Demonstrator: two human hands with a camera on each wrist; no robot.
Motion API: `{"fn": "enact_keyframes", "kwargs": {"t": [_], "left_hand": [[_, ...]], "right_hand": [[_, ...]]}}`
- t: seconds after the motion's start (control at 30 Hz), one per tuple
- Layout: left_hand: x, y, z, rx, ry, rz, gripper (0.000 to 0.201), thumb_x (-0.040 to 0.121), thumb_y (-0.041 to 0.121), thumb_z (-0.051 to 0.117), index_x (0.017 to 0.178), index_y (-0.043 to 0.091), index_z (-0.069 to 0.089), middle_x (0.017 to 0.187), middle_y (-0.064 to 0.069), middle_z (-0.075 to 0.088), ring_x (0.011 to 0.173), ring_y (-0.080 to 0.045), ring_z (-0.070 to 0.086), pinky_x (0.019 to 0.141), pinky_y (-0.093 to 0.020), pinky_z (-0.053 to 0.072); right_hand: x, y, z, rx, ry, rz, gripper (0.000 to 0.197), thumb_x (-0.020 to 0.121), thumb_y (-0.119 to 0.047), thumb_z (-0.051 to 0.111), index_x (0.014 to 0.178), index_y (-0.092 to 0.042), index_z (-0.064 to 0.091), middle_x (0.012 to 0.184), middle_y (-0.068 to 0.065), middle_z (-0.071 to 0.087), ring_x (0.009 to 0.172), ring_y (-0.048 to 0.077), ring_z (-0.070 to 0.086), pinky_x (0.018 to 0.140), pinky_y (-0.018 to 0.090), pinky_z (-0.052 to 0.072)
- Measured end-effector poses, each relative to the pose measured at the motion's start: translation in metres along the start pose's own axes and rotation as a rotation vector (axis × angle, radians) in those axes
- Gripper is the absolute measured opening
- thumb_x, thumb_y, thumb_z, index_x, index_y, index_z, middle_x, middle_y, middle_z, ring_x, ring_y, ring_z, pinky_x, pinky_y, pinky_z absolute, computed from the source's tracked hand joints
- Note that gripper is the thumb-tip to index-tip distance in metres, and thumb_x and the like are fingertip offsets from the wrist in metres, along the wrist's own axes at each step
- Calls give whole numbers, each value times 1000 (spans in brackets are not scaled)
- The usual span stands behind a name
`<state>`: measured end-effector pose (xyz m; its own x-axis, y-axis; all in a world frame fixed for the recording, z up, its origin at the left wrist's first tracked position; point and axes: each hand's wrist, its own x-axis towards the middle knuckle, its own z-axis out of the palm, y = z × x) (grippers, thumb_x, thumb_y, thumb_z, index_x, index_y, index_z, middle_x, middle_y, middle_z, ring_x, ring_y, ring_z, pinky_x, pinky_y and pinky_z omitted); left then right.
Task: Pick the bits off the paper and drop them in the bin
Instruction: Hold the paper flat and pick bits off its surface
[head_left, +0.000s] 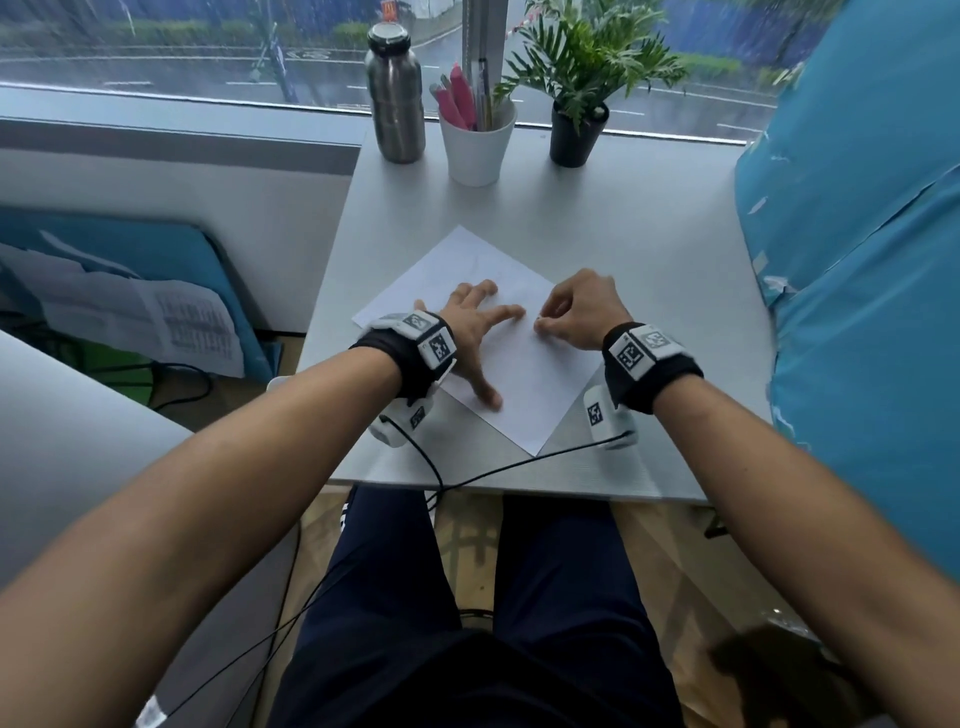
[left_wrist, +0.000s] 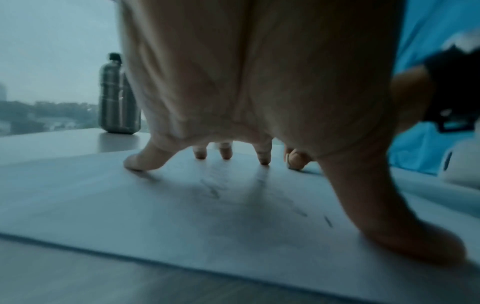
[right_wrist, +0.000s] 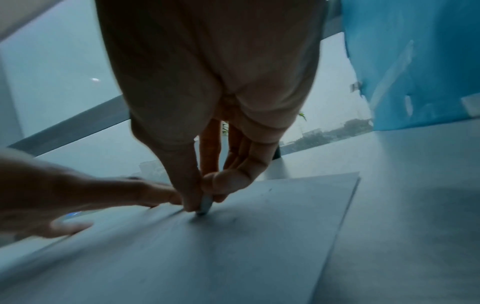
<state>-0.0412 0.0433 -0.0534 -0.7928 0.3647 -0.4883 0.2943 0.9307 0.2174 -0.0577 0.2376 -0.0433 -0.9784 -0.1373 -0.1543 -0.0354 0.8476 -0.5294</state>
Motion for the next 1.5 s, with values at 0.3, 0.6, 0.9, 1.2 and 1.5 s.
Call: {"fn": "enact_keyframes", "kwargs": {"t": [0.3,0.6,0.9,1.2,1.5], "left_hand": [[5,1,1,24,-77,-14,145,37,69,87,148,55,-6,158,10,-31,145,-24,-29,100,-80,-2],[7,2,3,18,-91,-20,147,36,69,87,147,54,-8,157,10,-33,144,-25,-31,100,-81,-2],[9,6,0,44,-88,-37,149,35,69,87,149,51,-6,158,8,-30,145,-27,-28,102,-80,-1],[8,18,-11,155,-3,108,145,45,59,91,156,21,6,164,-1,-6,151,-22,0,121,-40,12],[9,17,-10,172,-4,107,145,43,61,90,157,22,8,164,1,-2,150,-23,3,120,-40,18]], "right_hand": [[-18,-16,16,-5,-125,-137,11,72,-17,80,78,-8,80,77,2,73,59,2,58,57,2,38],[-29,-24,25,22,-170,-175,7,71,-15,79,74,-9,79,69,3,71,66,14,65,60,13,46],[-33,-22,28,13,-171,-174,10,71,-16,79,72,-6,78,70,3,70,56,4,60,58,16,46],[-13,-11,12,8,-79,-116,8,71,-13,78,75,-7,79,70,6,73,59,10,61,58,16,45],[2,5,-3,9,-3,-29,13,69,-19,82,77,-10,80,73,4,74,63,9,63,54,6,40]]}}
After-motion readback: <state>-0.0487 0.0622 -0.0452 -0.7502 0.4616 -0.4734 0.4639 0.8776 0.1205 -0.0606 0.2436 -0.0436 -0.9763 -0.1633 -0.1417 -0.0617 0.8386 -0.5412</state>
